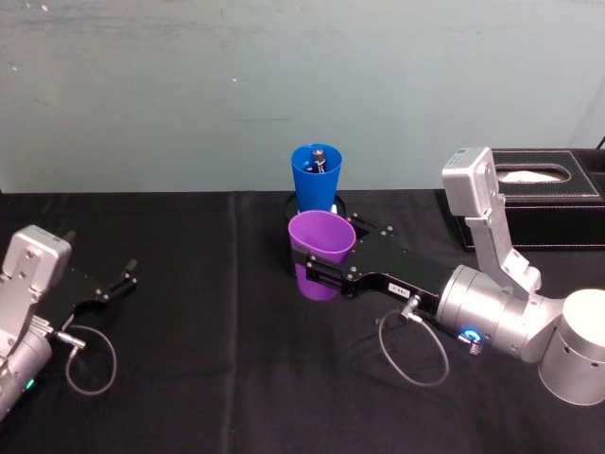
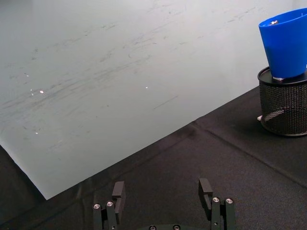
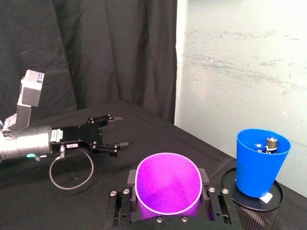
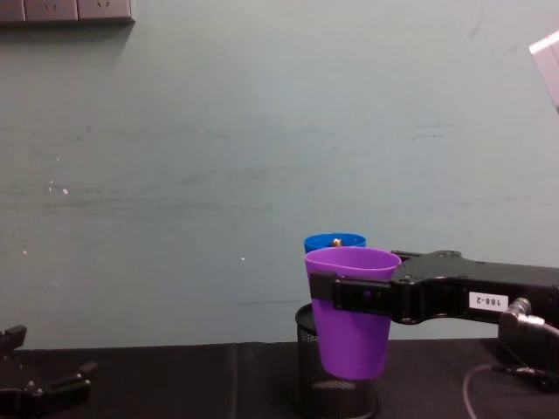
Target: Pick up one cup with a gripper and tap it against the other cup.
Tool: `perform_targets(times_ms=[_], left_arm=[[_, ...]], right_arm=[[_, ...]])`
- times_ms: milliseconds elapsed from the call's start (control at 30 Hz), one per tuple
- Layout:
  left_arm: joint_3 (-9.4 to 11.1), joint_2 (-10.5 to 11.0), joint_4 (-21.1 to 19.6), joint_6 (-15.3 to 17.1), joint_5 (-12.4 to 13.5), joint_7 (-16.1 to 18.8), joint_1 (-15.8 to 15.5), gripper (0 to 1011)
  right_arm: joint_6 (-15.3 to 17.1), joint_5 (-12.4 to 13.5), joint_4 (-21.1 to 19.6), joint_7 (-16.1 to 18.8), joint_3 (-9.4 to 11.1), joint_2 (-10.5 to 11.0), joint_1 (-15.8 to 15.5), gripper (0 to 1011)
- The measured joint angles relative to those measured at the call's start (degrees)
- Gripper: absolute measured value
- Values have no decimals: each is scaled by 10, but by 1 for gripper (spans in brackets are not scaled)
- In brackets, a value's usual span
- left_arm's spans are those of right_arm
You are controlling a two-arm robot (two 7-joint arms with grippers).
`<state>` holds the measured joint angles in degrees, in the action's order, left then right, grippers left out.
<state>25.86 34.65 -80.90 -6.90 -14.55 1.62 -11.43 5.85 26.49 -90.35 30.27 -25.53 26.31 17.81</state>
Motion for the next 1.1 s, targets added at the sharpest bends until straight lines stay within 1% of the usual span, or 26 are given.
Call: perform_targets(times_ms=[400,500,600,700,800,833,900,1100], left_arm=[[0,0,0,0,0,0,0,1000],[0,0,0,0,0,0,0,1000],[0,0,0,0,0,0,0,1000],[0,0,0,0,0,0,0,1000],[0,0,0,0,0,0,0,1000],[0,0,0,0,0,0,0,1000],[0,0,0,0,0,0,0,1000],[0,0,0,0,0,0,0,1000]], right_arm=[[0,0,0,0,-1,0,0,723],[0,4,10,-5,-5,-4,1,723],[-2,4,26,-17,-9,-12,6,723],[-5,0,33,-24,-10,-16,11,723],[-8,-11,46,-38,-10,-23,21,723],[-8,-11,46,-38,-10,-23,21,723],[-11,-20,58,-47,-10,-31,29,723],[-12,-32,81,-59,-8,-46,43,723]])
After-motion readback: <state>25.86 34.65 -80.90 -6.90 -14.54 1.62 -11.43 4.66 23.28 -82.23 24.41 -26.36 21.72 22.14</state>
